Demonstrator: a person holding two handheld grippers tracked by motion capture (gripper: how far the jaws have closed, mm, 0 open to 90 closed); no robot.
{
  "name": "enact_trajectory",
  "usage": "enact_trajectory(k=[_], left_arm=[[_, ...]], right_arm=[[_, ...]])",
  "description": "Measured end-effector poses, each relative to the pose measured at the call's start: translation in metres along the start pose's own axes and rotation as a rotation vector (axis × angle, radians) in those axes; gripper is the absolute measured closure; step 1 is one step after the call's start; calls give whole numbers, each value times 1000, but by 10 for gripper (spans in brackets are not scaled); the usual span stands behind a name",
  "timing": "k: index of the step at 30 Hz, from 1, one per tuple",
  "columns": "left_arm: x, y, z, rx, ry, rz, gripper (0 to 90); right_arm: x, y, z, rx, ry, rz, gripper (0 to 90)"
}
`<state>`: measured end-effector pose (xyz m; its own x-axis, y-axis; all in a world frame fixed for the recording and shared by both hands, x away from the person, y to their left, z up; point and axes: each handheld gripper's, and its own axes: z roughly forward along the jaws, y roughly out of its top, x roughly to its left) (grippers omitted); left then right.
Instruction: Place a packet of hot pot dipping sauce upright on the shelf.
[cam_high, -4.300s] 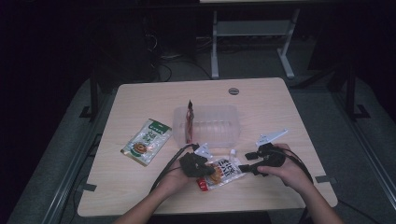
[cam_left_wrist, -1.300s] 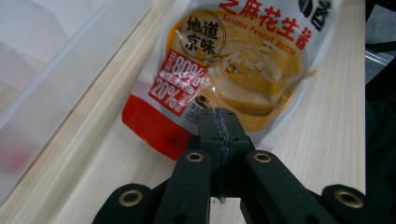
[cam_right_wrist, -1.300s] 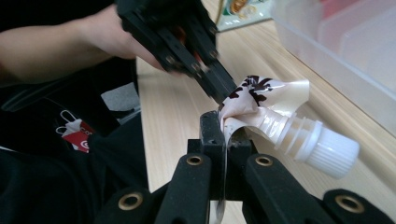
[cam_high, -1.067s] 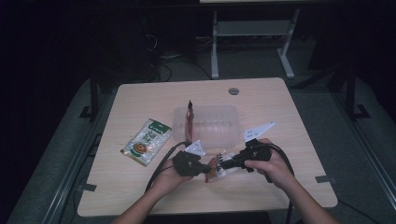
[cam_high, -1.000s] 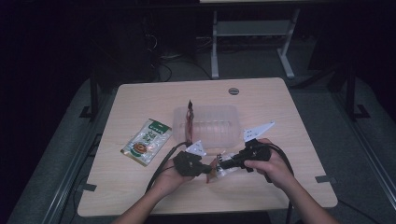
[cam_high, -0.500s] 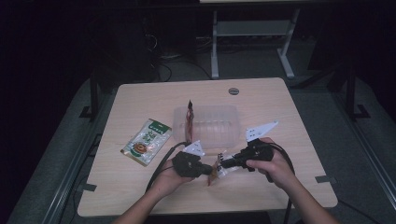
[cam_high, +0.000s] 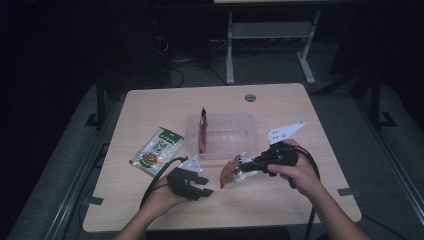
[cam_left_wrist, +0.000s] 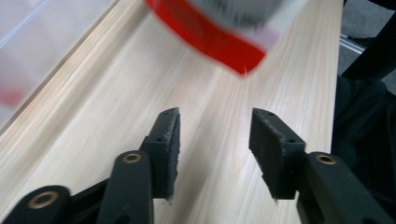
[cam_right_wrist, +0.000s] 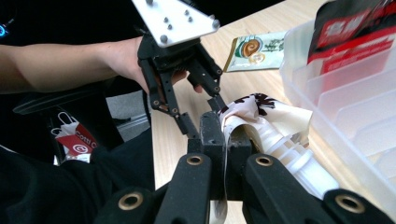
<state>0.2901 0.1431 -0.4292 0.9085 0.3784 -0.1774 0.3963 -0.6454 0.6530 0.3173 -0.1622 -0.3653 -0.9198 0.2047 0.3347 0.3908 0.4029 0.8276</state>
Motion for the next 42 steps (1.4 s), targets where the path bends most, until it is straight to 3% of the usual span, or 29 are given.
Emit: enact_trajectory(k=[1, 10, 15, 26, 36, 42], left_arm=[[1, -6, -5, 0, 2, -19, 502], [5, -31, -25, -2, 43, -51, 394], [7, -46, -35, -19, 60, -89, 319], [11, -47, -36, -28, 62, -93, 278], [12, -51, -38, -15, 71, -89, 278], [13, -51, -38, -21, 67, -103, 278]], right_arm=[[0, 3, -1, 1, -2, -3, 898], [-6, 24, -6, 3, -40, -33, 897], [-15, 38, -9, -9, -66, -31, 897], [-39, 62, -8, -25, -117, -26, 898], [-62, 71, -3, -21, -154, -11, 898], [-80, 75, 7, -11, -148, 2, 898]])
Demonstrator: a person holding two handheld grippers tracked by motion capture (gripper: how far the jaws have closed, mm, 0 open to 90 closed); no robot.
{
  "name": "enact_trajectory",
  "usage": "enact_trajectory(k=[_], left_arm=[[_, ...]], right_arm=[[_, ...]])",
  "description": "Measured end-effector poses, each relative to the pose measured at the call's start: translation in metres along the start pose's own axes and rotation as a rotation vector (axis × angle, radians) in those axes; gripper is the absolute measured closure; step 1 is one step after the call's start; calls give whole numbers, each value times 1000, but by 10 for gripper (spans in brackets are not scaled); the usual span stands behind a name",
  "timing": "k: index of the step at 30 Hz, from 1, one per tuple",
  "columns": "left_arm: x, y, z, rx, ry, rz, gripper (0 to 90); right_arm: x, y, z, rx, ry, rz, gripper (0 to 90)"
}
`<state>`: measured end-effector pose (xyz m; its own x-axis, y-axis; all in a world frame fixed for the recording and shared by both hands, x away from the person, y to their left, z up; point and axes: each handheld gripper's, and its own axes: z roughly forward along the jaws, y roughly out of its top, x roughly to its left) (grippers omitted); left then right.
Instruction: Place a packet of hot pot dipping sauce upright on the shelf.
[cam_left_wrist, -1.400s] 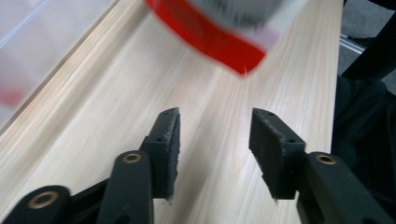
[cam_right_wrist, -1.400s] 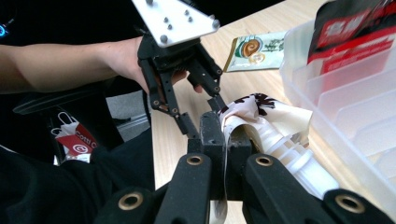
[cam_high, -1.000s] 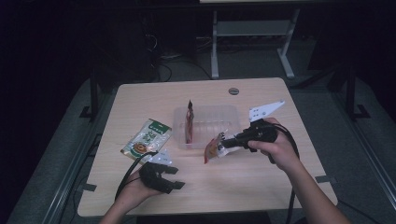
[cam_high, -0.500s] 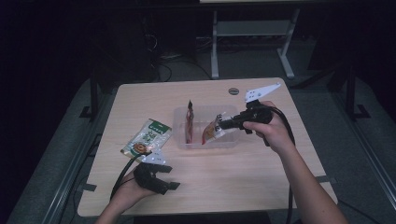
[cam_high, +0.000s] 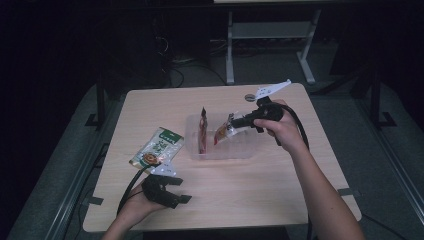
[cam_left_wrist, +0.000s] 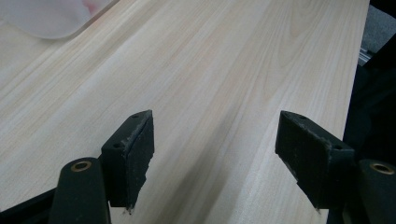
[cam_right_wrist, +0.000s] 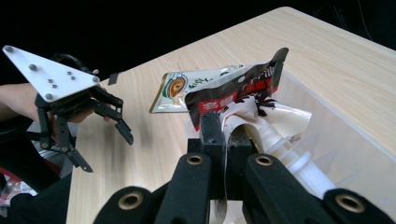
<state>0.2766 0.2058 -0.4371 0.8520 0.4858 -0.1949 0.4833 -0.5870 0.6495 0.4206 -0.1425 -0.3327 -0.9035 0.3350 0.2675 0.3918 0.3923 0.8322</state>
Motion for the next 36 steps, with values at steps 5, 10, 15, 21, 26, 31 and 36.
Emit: enact_trajectory(k=[5, 10, 15, 21, 26, 31, 36], left_arm=[[1, -1, -2, 3, 2, -4, 278], [1, -1, -2, -3, 2, -5, 279], [2, -2, -1, -6, 0, -7, 279], [2, -1, 0, -5, 1, -10, 279], [1, -1, -1, 2, 2, -10, 279], [3, -2, -1, 3, -2, -11, 279], [3, -2, 0, 4, -3, -12, 279]], right_arm=[[-4, 4, 7, 19, 8, -10, 898], [-6, 2, 10, 39, 8, -12, 897], [-9, -3, 3, 71, -14, -2, 898], [-13, -6, 1, 95, -24, -3, 898], [-14, -5, 9, 107, -24, 2, 898], [-19, -5, 17, 95, -28, 6, 897], [-20, -4, 25, 92, -16, 18, 897]])
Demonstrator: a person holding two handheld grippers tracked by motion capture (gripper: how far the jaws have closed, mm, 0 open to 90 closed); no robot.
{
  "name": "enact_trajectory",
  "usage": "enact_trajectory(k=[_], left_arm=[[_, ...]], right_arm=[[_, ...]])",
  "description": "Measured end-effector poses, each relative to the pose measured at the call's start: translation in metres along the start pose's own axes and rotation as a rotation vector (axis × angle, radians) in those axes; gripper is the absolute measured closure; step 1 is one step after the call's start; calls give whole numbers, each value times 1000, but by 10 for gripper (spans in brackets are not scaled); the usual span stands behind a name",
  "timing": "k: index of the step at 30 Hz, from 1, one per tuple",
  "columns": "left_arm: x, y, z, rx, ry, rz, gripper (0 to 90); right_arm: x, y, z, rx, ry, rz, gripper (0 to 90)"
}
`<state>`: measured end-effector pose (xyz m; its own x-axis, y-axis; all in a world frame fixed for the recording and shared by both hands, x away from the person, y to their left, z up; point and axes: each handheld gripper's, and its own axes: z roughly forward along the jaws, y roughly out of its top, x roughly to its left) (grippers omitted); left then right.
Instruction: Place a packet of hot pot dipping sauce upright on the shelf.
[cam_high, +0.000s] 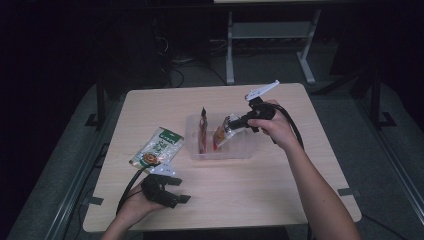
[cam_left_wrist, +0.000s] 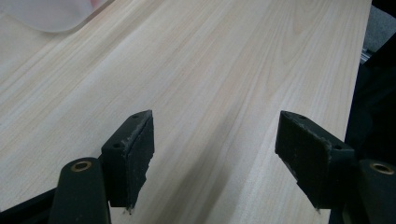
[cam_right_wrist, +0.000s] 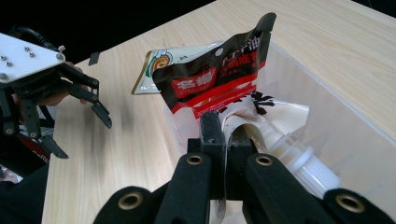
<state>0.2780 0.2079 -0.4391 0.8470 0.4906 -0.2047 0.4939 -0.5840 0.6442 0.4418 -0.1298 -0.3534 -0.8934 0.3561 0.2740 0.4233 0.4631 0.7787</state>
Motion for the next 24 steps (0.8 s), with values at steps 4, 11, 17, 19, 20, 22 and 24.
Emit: enact_trajectory(k=[4, 11, 17, 19, 20, 22, 24], left_arm=[[0, 0, 1, 3, -1, 1, 279], [0, 0, 1, 4, -2, 1, 279], [-1, 0, 2, 5, -3, 1, 279], [-1, 0, 1, 7, -3, -1, 279], [-1, 0, 1, 6, -3, -1, 279], [-1, 0, 1, 5, -5, -5, 279], [-1, 0, 2, 6, -5, -5, 279]], right_arm=[[-1, 1, 8, 1, 3, 9, 897], [-3, 4, 23, 11, 3, 15, 897], [-2, 5, 34, 44, -18, 8, 896], [-1, 4, 37, 55, -22, 7, 896], [-1, 4, 38, 59, -22, 8, 896], [-1, 4, 40, 64, -25, 6, 895], [-1, 3, 41, 60, -25, 7, 895]])
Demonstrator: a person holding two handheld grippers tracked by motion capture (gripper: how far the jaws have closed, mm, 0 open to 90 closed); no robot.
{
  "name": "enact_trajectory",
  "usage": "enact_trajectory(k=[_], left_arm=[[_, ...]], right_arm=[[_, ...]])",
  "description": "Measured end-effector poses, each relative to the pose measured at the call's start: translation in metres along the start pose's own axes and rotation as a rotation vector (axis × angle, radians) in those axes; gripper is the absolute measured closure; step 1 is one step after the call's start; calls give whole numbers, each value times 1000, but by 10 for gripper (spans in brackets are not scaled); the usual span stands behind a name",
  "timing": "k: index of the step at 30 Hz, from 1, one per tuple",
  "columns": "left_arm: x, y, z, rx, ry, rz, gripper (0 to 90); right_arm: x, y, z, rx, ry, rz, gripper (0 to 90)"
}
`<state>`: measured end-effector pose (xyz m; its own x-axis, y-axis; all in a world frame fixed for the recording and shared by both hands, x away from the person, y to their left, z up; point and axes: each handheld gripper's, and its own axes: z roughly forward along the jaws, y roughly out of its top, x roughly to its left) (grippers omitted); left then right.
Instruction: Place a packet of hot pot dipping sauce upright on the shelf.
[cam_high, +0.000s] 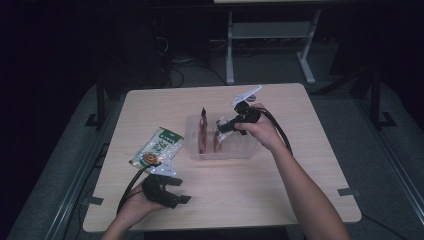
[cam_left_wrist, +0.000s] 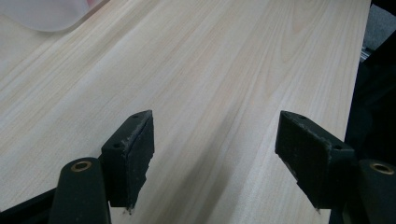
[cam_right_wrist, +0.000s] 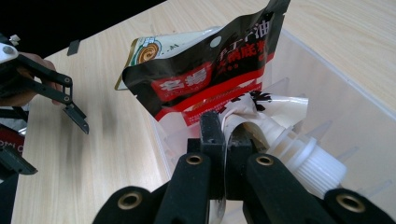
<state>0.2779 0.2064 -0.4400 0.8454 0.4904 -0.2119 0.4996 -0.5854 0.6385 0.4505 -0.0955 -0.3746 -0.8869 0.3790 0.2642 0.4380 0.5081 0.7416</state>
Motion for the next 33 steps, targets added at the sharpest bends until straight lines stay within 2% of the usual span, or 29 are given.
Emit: enact_trajectory(k=[4, 6, 12, 20, 24, 26, 33], left_arm=[[0, 0, 1, 3, -1, 6, 279], [0, 0, 1, 5, -2, 5, 279], [0, 0, 0, 6, -3, 10, 278], [0, 1, 1, 4, -1, 8, 279], [0, 1, 0, 6, 2, 5, 278], [0, 1, 0, 4, 3, 6, 278], [0, 1, -1, 2, 3, 9, 278]], right_arm=[[0, -1, 0, -2, -1, 5, 888], [0, -2, 0, -28, 10, 6, 839], [3, -4, -4, -22, -7, 5, 758], [9, -12, -18, -32, -25, -1, 686], [15, -20, -28, -53, -50, -2, 588], [19, -23, -31, -47, -66, -2, 551], [35, -38, -37, -39, -74, -25, 448]])
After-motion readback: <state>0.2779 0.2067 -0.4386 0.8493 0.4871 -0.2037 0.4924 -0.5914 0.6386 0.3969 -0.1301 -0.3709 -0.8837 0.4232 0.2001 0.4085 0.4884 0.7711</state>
